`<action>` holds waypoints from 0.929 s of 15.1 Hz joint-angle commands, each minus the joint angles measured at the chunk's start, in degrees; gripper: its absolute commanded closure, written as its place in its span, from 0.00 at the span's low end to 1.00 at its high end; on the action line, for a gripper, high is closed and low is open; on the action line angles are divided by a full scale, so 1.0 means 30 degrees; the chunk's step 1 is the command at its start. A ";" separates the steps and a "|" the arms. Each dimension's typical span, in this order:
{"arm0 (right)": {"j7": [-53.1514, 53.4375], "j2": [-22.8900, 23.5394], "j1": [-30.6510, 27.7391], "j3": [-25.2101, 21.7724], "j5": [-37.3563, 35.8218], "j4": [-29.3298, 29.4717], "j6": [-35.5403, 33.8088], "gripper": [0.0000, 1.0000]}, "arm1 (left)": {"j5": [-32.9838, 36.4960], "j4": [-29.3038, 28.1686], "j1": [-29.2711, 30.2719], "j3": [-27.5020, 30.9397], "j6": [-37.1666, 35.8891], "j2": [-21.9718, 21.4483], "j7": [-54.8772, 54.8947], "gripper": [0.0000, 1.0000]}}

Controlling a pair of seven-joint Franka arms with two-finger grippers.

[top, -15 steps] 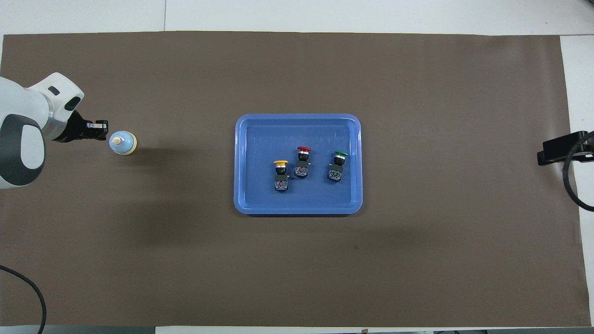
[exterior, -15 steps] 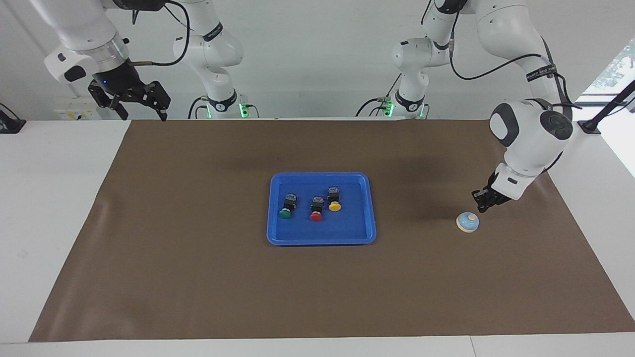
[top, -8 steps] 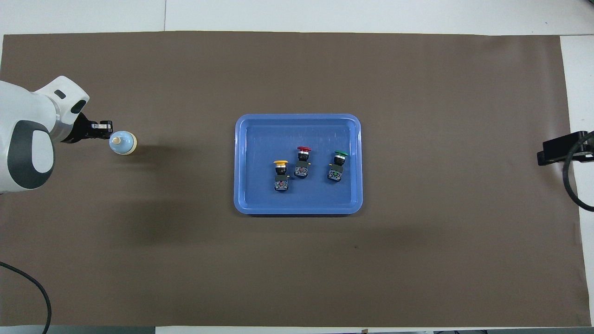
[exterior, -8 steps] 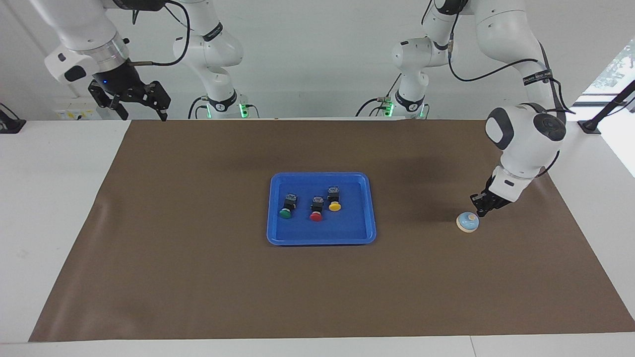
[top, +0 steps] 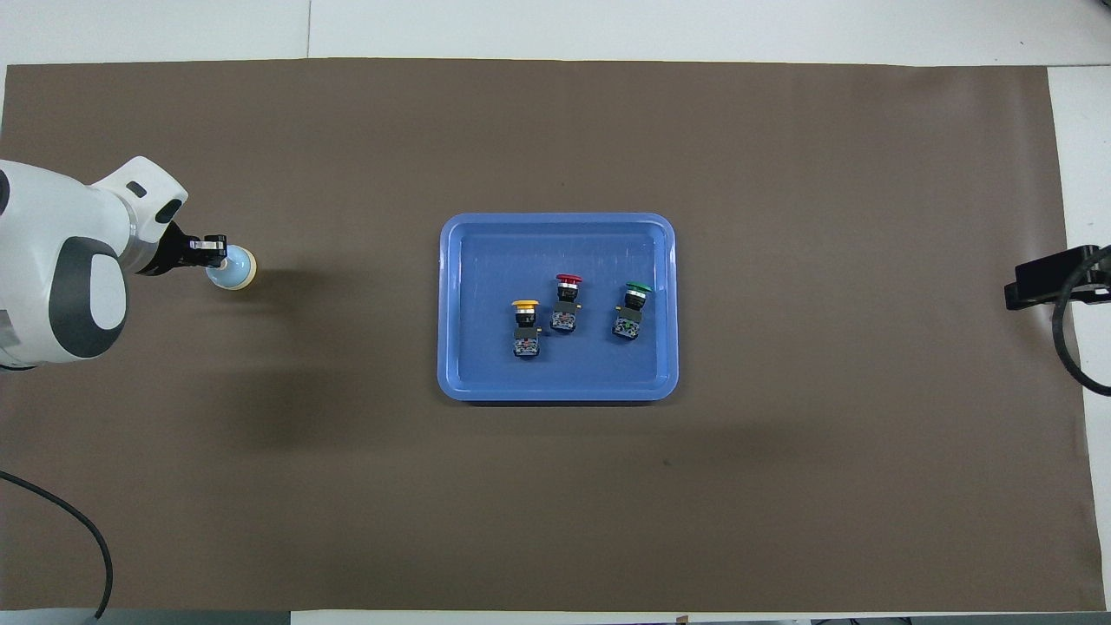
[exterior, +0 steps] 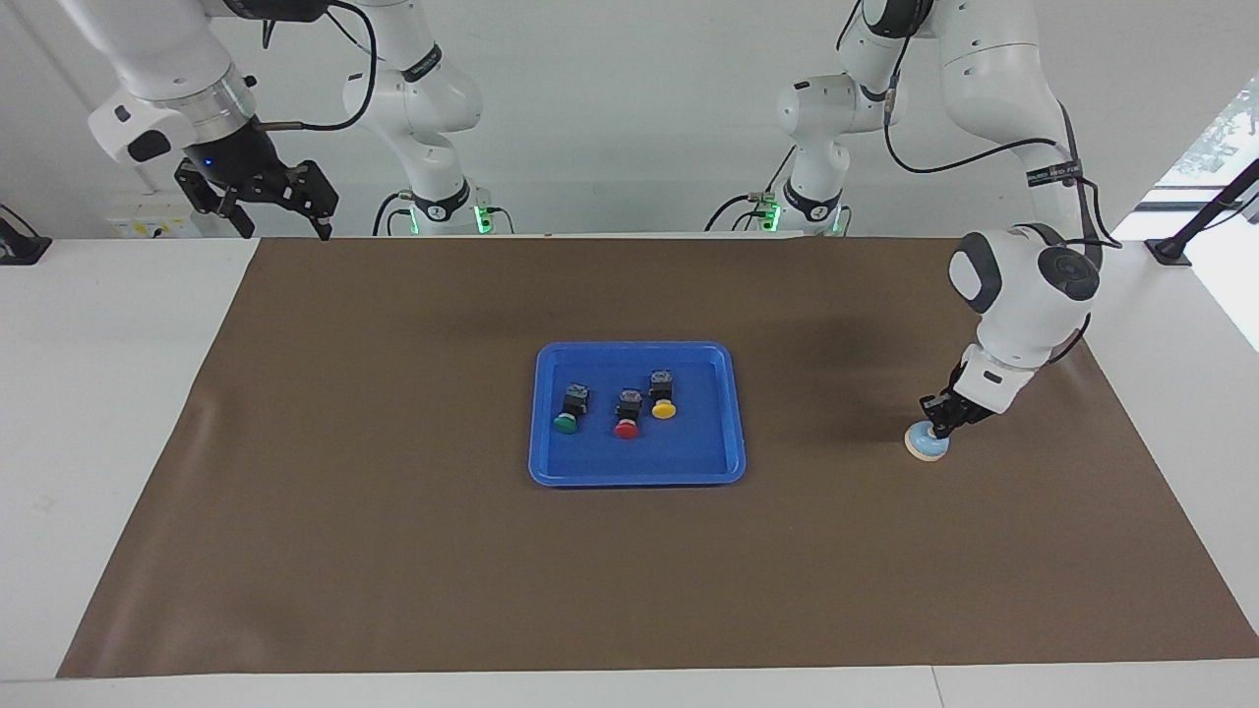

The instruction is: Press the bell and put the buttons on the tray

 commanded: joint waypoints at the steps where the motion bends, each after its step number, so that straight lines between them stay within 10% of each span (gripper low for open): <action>1: -0.0026 -0.0356 -0.0133 0.0114 -0.0276 -0.0421 0.0169 0.00 | 0.0386 -0.1236 -0.0232 0.0152 0.1799 0.0334 -0.0147 1.00; 10: -0.0026 -0.0356 -0.0133 0.0114 -0.0276 -0.0421 0.0169 0.00 | 0.0386 0.1547 -0.0027 0.0240 -0.8329 -0.5223 0.0087 0.95; 14: -0.0026 -0.0356 -0.0133 0.0114 -0.0276 -0.0421 0.0169 0.00 | 0.0357 0.2772 -0.0202 0.0211 -1.2193 -0.7426 0.0058 0.17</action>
